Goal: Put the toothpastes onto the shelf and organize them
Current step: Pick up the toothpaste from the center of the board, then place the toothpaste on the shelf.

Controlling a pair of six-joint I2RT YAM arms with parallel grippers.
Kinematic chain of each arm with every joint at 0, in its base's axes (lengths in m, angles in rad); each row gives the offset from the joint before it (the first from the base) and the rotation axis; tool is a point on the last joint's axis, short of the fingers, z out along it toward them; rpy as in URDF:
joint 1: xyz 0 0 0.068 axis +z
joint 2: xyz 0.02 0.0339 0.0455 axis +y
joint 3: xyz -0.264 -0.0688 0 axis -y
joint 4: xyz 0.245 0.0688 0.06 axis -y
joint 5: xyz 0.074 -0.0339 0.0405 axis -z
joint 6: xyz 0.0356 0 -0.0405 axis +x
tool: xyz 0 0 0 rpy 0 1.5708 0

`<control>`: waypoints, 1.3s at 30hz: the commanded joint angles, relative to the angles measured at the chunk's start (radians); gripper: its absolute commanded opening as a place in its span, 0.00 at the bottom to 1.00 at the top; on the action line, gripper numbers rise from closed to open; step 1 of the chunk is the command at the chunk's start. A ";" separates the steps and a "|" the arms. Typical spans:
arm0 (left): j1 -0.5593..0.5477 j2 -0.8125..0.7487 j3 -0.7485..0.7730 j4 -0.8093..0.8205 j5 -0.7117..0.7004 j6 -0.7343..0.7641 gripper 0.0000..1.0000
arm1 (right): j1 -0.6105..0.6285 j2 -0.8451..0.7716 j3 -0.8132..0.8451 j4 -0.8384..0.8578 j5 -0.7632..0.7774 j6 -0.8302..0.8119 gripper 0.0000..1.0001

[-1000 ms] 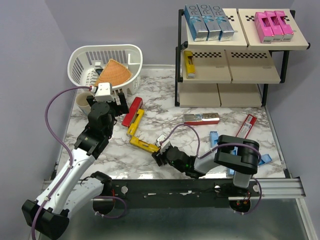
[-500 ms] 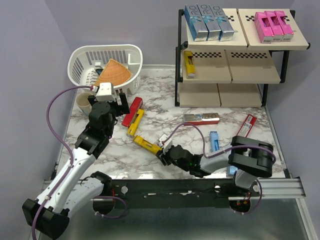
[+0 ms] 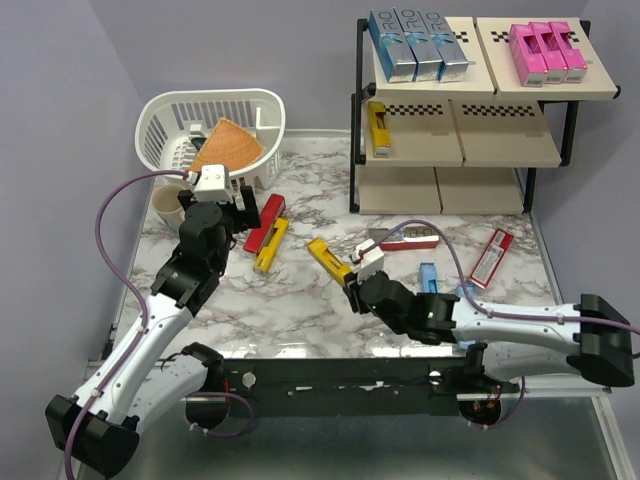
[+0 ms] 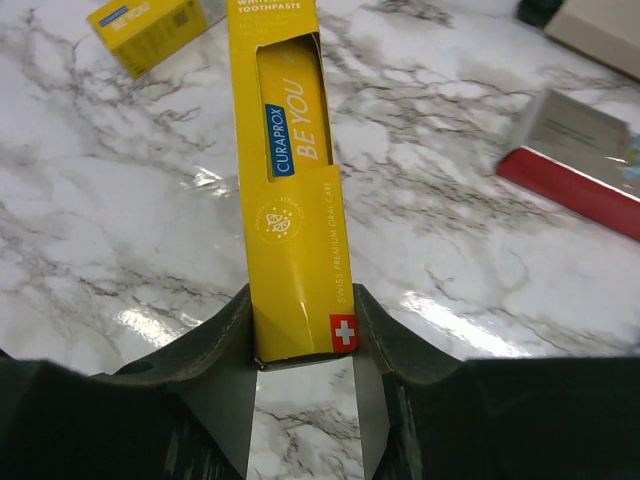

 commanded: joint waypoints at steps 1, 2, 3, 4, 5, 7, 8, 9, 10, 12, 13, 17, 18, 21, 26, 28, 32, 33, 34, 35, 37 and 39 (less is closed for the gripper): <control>0.006 0.003 -0.003 0.008 0.029 -0.013 0.99 | -0.048 -0.147 0.150 -0.428 0.225 0.112 0.36; 0.006 0.005 -0.002 0.008 0.029 -0.013 0.99 | -0.059 -0.162 0.172 -0.462 0.231 0.118 0.36; 0.006 0.005 -0.003 0.008 0.032 -0.014 0.99 | -0.071 -0.190 0.198 -0.491 0.243 0.120 0.36; 0.006 0.006 -0.003 0.006 0.032 -0.016 0.99 | -0.103 -0.201 0.237 -0.540 0.242 0.120 0.36; 0.006 0.006 -0.003 0.006 0.035 -0.016 0.99 | -0.126 -0.213 0.258 -0.557 0.241 0.111 0.36; 0.006 0.005 -0.002 0.006 0.036 -0.016 0.99 | -0.192 -0.241 0.291 -0.574 0.236 0.095 0.36; 0.006 0.003 -0.002 0.005 0.038 -0.016 0.99 | -0.212 -0.251 0.288 -0.562 0.247 0.072 0.36; 0.006 0.005 0.000 0.005 0.036 -0.016 0.99 | -0.229 -0.264 0.284 -0.539 0.272 0.055 0.36; 0.006 0.003 -0.002 0.005 0.036 -0.016 0.99 | -0.263 -0.293 0.276 -0.480 0.279 0.031 0.36; 0.006 0.003 -0.002 0.005 0.036 -0.016 0.99 | -0.309 -0.314 0.269 -0.432 0.251 -0.027 0.36; 0.006 0.003 -0.002 0.005 0.038 -0.017 0.99 | -0.364 -0.319 0.269 -0.394 0.239 -0.040 0.36; 0.006 0.003 0.000 0.005 0.044 -0.017 0.99 | -0.508 -0.307 0.281 -0.288 0.139 -0.099 0.35; 0.006 0.003 0.000 0.005 0.044 -0.017 0.99 | -0.527 -0.301 0.290 -0.263 0.115 -0.112 0.35; 0.006 0.002 0.000 0.003 0.042 -0.016 0.99 | -0.574 -0.252 0.325 -0.198 0.080 -0.150 0.36; 0.006 0.002 0.000 0.003 0.052 -0.016 0.99 | -0.679 -0.109 0.445 -0.117 0.000 -0.193 0.36; 0.006 -0.001 0.001 0.003 0.056 -0.017 0.99 | -0.711 -0.025 0.483 -0.099 -0.011 -0.198 0.36; 0.006 0.002 0.001 0.005 0.056 -0.017 0.99 | -0.751 0.081 0.549 -0.033 -0.043 -0.210 0.37; 0.006 0.002 0.001 0.005 0.056 -0.017 0.99 | -0.759 0.103 0.557 0.002 -0.068 -0.210 0.37; 0.006 0.002 0.001 0.005 0.059 -0.016 0.99 | -0.771 0.121 0.564 0.033 -0.078 -0.212 0.37; 0.006 0.002 0.001 0.006 0.061 -0.016 0.99 | -0.775 0.159 0.569 0.048 -0.086 -0.210 0.38; 0.006 0.002 0.001 0.006 0.061 -0.016 0.99 | -0.791 0.193 0.592 0.076 -0.108 -0.213 0.39; 0.006 0.003 0.001 0.006 0.061 -0.017 0.99 | -0.794 0.242 0.606 0.098 -0.124 -0.212 0.40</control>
